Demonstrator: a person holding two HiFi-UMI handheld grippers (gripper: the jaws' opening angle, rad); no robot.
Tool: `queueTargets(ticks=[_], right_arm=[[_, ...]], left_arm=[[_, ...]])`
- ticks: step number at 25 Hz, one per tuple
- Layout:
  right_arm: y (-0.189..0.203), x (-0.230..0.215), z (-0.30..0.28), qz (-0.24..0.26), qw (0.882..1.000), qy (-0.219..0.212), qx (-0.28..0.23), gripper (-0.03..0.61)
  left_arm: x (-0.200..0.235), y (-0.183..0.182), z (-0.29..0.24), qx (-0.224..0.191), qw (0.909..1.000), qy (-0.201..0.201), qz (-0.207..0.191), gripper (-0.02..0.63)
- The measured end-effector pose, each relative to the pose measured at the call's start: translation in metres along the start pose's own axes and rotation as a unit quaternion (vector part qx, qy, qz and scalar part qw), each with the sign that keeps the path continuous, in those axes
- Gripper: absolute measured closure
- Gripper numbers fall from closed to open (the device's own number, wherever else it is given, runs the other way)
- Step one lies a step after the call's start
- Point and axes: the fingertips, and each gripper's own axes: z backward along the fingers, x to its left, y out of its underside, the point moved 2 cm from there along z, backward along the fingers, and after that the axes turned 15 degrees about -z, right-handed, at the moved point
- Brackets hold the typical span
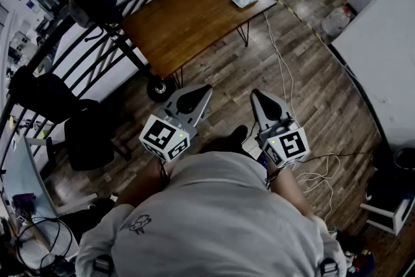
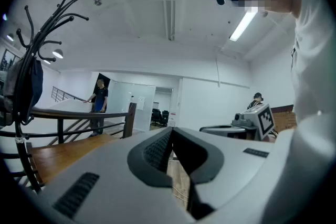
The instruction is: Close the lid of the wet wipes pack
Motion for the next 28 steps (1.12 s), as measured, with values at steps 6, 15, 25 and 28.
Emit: queueTargets(ticks=[6,15,25,28], right_arm=[[-0.001,-0.016,-0.005,-0.003,1.000,0.000,0.003,0.546],[0.000,-0.066,-0.010,-0.022,1.000,-0.012,0.012,0.545],[-0.021,-0.168,-0.014,-0.022,1.000,-0.011,0.020,0.545],[-0.027,-0.202,-0.009,-0.013,0.999,-0.018,0.027,0.545]], left_arm=[[0.007,0.005,-0.014,0.005,1.0000,-0.003,0.003,0.601],[0.015,0.022,-0.065,0.026,0.9996,-0.001,0.007,0.601],[0.014,0.024,-0.173,0.045,0.9975,0.013,-0.054,0.601],[0.011,0.020,-0.209,0.041,0.9972,0.014,-0.061,0.601]])
